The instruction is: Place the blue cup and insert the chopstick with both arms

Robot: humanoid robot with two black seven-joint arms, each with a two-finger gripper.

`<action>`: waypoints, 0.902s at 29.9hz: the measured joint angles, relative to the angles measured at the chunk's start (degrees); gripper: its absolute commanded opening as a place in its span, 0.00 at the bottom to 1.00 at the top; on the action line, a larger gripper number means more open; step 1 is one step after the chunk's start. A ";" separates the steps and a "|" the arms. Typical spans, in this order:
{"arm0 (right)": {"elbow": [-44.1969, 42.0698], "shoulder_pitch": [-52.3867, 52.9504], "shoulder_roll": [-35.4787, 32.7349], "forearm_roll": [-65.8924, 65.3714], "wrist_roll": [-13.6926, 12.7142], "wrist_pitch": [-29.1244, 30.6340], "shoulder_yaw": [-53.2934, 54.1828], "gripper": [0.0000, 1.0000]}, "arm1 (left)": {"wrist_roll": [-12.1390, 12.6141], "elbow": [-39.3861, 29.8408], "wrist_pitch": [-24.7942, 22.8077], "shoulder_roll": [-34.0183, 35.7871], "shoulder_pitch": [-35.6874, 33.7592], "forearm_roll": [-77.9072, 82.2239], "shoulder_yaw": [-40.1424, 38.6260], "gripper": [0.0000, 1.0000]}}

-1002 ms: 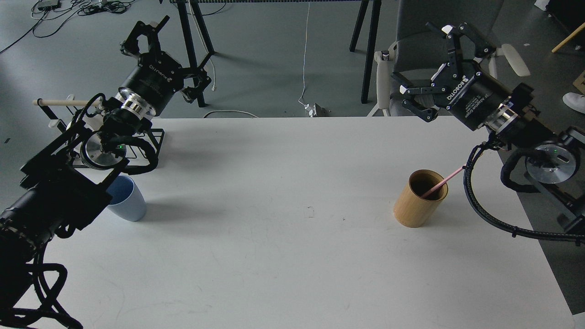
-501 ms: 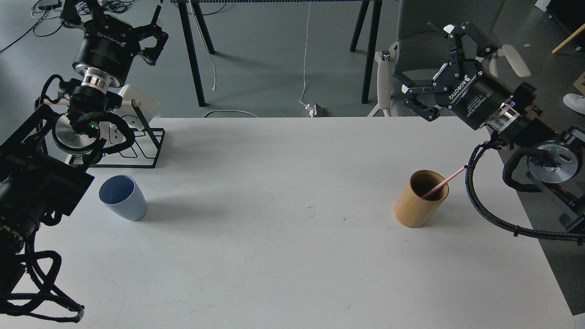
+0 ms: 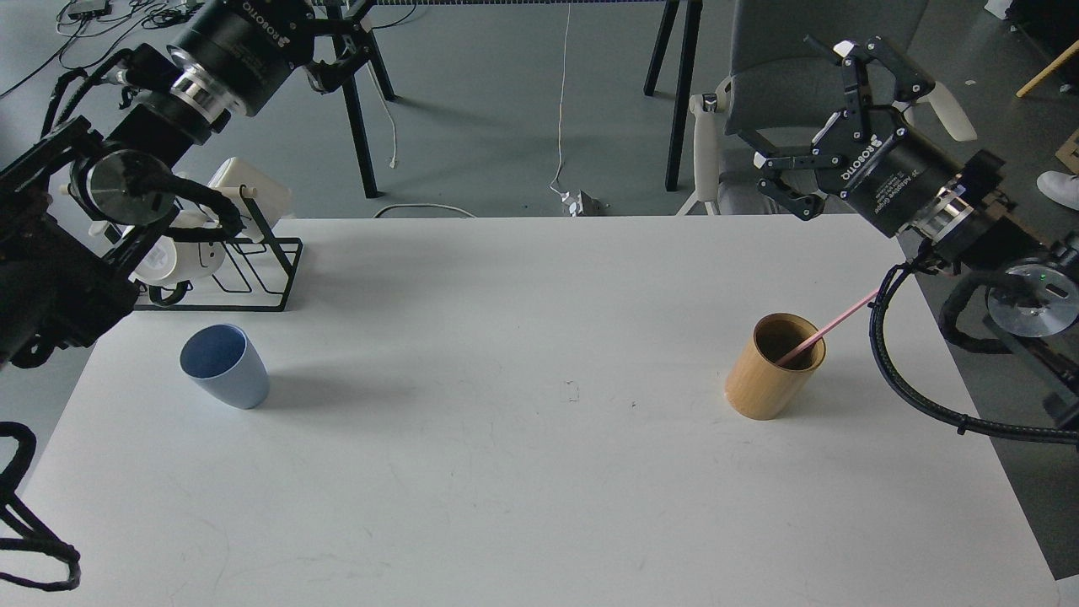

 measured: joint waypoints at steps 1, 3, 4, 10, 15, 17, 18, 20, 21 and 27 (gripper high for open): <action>-0.07 -0.03 0.00 -0.05 0.00 0.00 0.21 0.99 | -2.85 -1.39 0.00 2.46 -1.12 0.66 1.54 0.99; -0.16 -0.05 -0.01 -0.09 0.00 0.00 0.59 0.99 | -10.26 -5.74 0.00 9.46 -3.42 3.15 4.24 0.98; -0.24 -0.07 -0.01 -0.10 0.00 0.00 0.68 0.99 | -12.16 -7.91 0.00 12.75 -4.19 4.65 5.09 0.95; -1.08 -0.57 -0.01 -0.11 0.03 0.00 0.79 0.99 | -14.68 -22.99 -0.03 32.87 -5.53 13.28 7.21 0.96; -1.24 -1.14 -0.02 -0.11 0.17 0.00 0.80 0.99 | -14.72 -24.89 0.00 39.22 -4.61 19.23 8.88 0.99; -1.41 -1.26 -0.02 -0.11 0.18 0.00 0.95 0.99 | -14.72 -25.01 0.00 40.13 -4.49 25.09 10.15 0.99; -1.51 -1.32 -0.04 -0.11 0.18 0.00 1.04 0.99 | -14.72 -25.06 0.00 40.33 -4.46 28.86 11.04 0.99; -1.77 -1.46 -0.24 -0.11 0.18 0.00 1.10 0.99 | -14.73 -25.10 0.00 40.37 -4.38 37.02 13.53 0.99; -1.94 -1.51 -0.50 -0.11 0.19 0.00 1.11 0.99 | -14.74 -25.10 0.59 40.30 -4.34 42.21 15.42 0.99; -2.76 -2.31 -1.81 -0.11 0.19 0.00 1.15 0.99 | -14.74 -24.71 8.54 38.32 -4.03 72.02 27.45 0.99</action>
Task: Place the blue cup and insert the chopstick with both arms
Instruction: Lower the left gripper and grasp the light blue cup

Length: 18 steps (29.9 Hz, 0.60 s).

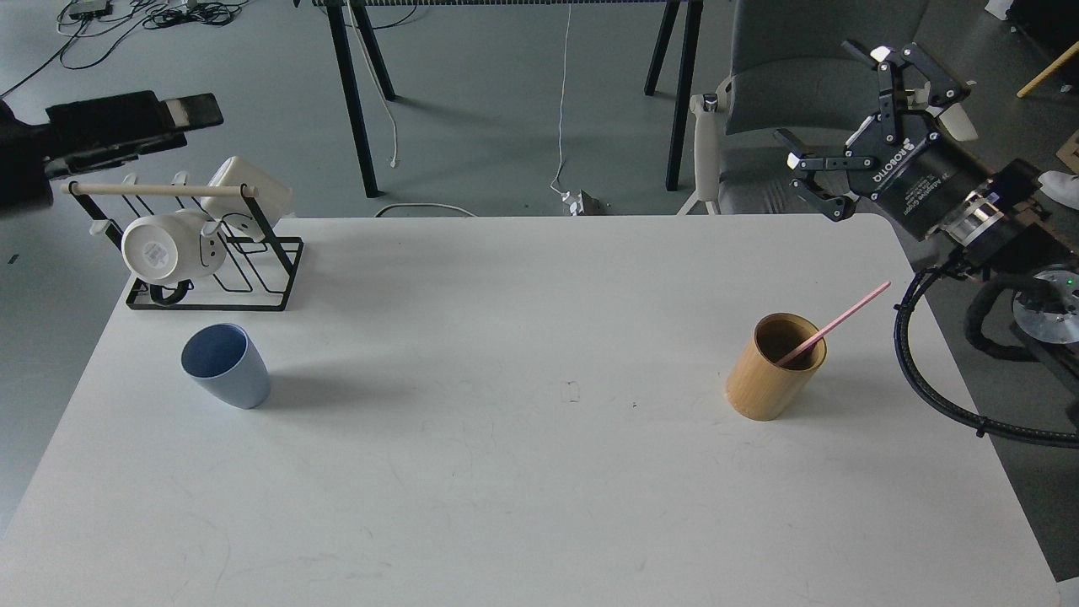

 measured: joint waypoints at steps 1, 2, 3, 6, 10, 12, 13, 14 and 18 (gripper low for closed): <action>-0.06 -0.12 -0.11 0.00 0.00 0.00 0.00 0.99 | 0.00 0.17 1.01 -0.47 0.03 3.49 2.06 0.99; -0.10 -0.25 -0.19 0.00 0.00 0.00 0.00 0.99 | 0.00 0.47 1.83 -0.82 0.04 6.27 4.05 0.99; -0.10 -0.36 -0.22 0.00 0.00 0.00 0.00 0.99 | 0.00 1.05 2.40 -1.11 0.05 8.17 5.65 0.99; -0.06 -0.61 -0.22 0.00 0.00 0.00 0.00 0.99 | 0.00 5.68 3.83 -3.13 0.46 11.97 9.59 0.99; 0.01 -0.65 -0.16 0.00 0.00 0.00 0.00 0.99 | 0.02 13.72 5.75 -7.64 4.12 15.45 11.47 0.99; 0.00 -0.66 -0.07 0.00 0.00 0.00 0.00 0.99 | 0.02 17.02 6.63 -9.72 6.11 16.89 11.61 0.99; 0.00 -0.67 -0.06 -0.04 0.00 0.00 0.00 0.99 | 0.02 18.73 6.91 -10.91 6.96 17.38 11.69 0.99; -0.02 -0.71 -0.05 -0.08 0.00 0.00 0.00 0.99 | 0.02 20.41 7.07 -12.08 7.72 17.69 11.79 0.99; -0.06 -0.87 -0.05 -0.27 0.00 0.00 -0.01 0.99 | 0.03 25.27 7.23 -15.35 9.80 17.97 11.91 0.99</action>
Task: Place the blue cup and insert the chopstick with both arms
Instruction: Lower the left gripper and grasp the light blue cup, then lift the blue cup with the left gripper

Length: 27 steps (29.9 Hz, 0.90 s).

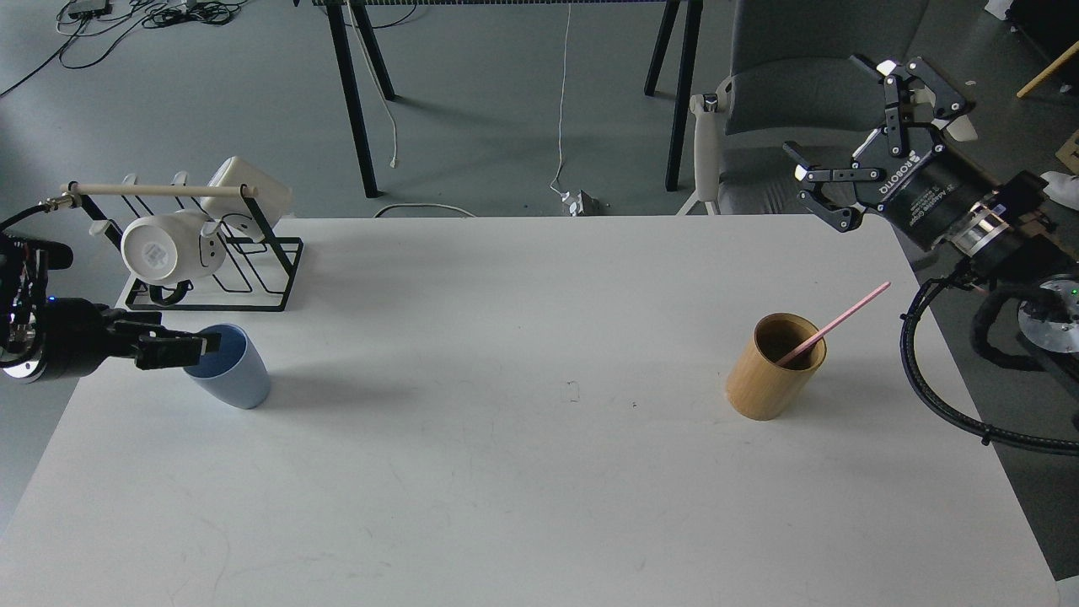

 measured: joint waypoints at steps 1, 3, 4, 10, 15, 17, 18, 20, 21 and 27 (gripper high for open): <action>0.00 -0.11 -0.01 -0.04 0.00 0.00 0.00 0.99 | 0.00 0.83 0.00 -0.53 0.23 0.01 0.01 0.99; 0.00 -0.32 -0.03 -0.06 0.00 0.00 -0.01 0.99 | 0.00 2.33 0.02 -1.54 0.42 0.01 0.03 0.99; 0.00 -0.37 -0.05 -0.07 0.00 0.00 -0.01 0.99 | 0.00 2.95 0.02 -1.98 0.47 0.01 0.05 0.98; 0.01 -0.69 -0.02 -0.09 0.00 0.00 -0.09 0.99 | 0.00 7.50 -0.43 -4.66 1.24 -0.03 0.14 0.93; 0.02 -0.83 0.01 -0.09 0.00 0.00 -0.09 0.99 | 0.00 11.47 -0.60 -6.99 2.10 -0.10 0.15 0.86; 0.02 -1.08 0.01 -0.09 0.00 0.00 -0.09 0.99 | 0.00 12.68 -0.60 -7.85 2.43 -0.15 0.15 0.82; 0.02 -1.18 0.01 -0.09 0.00 0.00 -0.08 0.99 | 0.00 13.20 -0.60 -8.24 2.54 -0.16 0.15 0.80; 0.02 -1.27 0.01 -0.09 0.00 0.00 -0.08 0.99 | 0.00 14.10 -0.60 -8.88 2.66 -0.17 0.15 0.73; 0.02 -1.38 0.03 -0.09 0.00 0.00 -0.07 0.99 | 0.00 14.54 -0.60 -9.23 2.70 -0.17 0.15 0.69; 0.02 -2.02 0.09 -0.09 0.00 0.00 -0.01 0.99 | 0.00 16.21 -0.59 -10.65 2.73 -0.29 0.14 0.38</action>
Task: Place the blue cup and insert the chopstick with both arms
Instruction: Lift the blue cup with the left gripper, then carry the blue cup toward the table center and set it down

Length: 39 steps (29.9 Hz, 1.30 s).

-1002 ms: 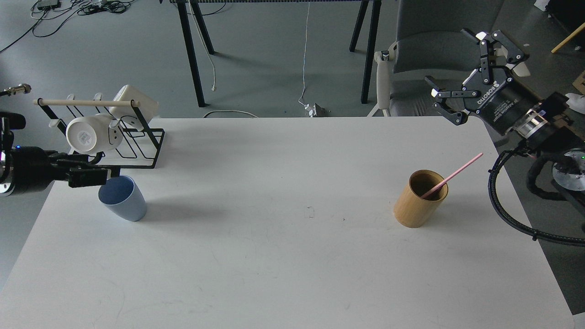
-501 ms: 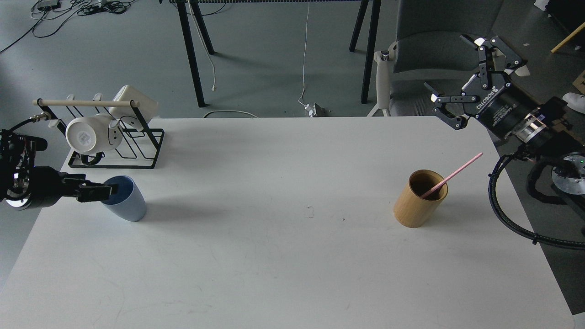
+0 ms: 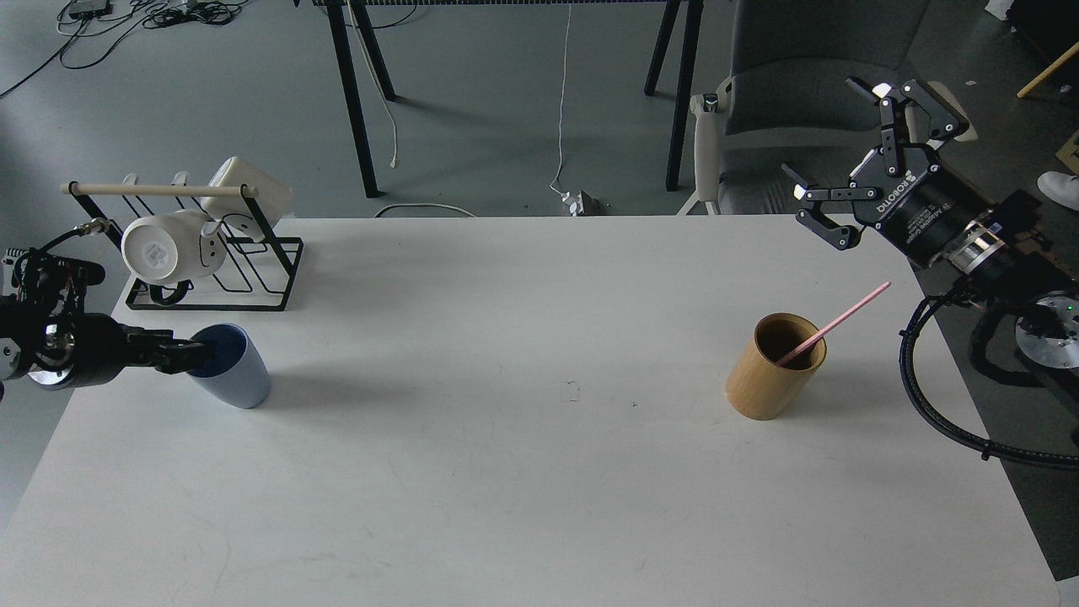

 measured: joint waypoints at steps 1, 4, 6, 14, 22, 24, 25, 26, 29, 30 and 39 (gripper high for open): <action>0.00 -0.12 0.00 0.00 0.00 0.00 0.00 0.99 | 0.00 0.08 0.05 -0.05 0.00 0.02 0.00 0.37; 0.00 -0.38 0.00 0.00 0.00 0.00 0.00 0.99 | 0.00 0.14 0.29 -0.10 0.13 0.21 0.01 0.34; 0.00 -0.51 0.00 0.00 0.00 0.00 0.00 0.99 | 0.00 0.15 0.45 -0.11 0.16 0.26 0.09 0.26; 0.00 -1.07 0.02 0.00 0.00 0.00 0.01 0.99 | 0.00 -0.28 0.71 -0.11 1.29 0.81 0.18 0.05; -0.05 -1.51 0.09 0.00 0.00 0.00 0.01 0.99 | 0.01 -5.49 1.04 2.14 0.33 0.91 -0.54 0.03; -0.24 -1.54 0.09 0.00 0.00 0.00 0.02 0.99 | 0.02 -9.19 1.36 3.88 -0.92 0.88 -0.68 0.03; -0.42 -1.54 0.11 0.00 0.00 0.00 0.05 0.99 | 0.02 -10.94 1.38 4.34 -1.80 0.84 -0.72 0.03; -0.71 -1.54 0.17 0.00 0.00 0.00 0.09 0.99 | 0.02 -12.92 1.36 4.61 -2.99 0.80 -0.79 0.03; -2.03 -1.53 0.29 0.00 -0.01 0.00 0.82 0.99 | 0.02 -18.09 0.37 4.41 -6.69 0.64 -0.88 0.03; -2.69 -1.46 0.34 0.00 -0.01 0.00 1.34 0.99 | 0.02 -19.77 -0.46 3.77 -8.34 0.60 -0.88 0.03; -11.02 -0.52 0.85 0.00 -0.02 0.00 7.90 0.99 | 0.00 -17.20 -13.94 -24.00 -23.61 0.81 3.39 0.03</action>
